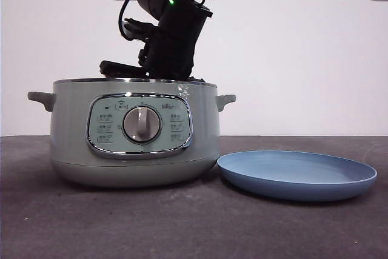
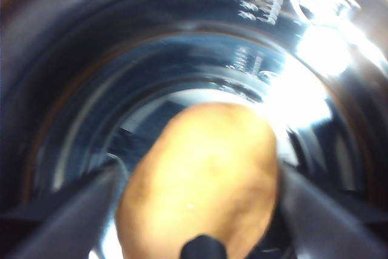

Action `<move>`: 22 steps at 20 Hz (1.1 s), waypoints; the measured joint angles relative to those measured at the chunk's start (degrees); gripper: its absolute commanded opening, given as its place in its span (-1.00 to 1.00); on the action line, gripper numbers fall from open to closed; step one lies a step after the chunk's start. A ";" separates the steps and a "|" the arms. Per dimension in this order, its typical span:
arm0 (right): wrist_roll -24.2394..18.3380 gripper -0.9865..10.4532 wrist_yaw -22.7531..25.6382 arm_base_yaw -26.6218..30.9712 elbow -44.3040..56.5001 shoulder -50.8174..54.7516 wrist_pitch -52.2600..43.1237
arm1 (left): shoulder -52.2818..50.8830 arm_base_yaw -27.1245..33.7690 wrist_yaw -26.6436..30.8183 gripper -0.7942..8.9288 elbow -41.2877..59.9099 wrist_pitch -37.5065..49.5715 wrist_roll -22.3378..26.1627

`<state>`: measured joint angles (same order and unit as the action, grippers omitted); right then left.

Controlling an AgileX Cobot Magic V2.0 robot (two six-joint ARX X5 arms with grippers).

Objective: Take the potato out from the steamer,put the potato on the plate,close the lid

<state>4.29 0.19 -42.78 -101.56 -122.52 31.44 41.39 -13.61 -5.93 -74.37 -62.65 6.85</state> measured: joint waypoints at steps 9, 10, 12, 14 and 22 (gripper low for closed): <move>-1.33 -0.86 0.02 0.11 0.00 1.90 0.83 | 0.00 0.00 0.00 -0.85 0.00 0.11 -0.02; -1.55 -0.86 0.02 0.11 0.00 4.13 1.38 | 0.00 0.00 0.00 -0.85 0.00 0.11 0.00; -2.21 -0.86 0.09 0.11 0.00 10.01 2.12 | 0.02 0.00 -0.02 -0.85 0.00 0.20 0.00; -3.19 -0.86 1.07 0.55 -0.11 16.28 4.52 | 0.02 0.00 -0.20 -0.85 0.00 0.68 0.00; -6.49 -0.86 5.84 9.27 -0.15 30.82 24.41 | 0.68 0.00 -2.99 -0.85 0.00 1.73 -0.02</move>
<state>-2.20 6.02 -33.52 -101.71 -91.70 55.86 42.06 -13.61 -8.93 -74.37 -60.93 6.83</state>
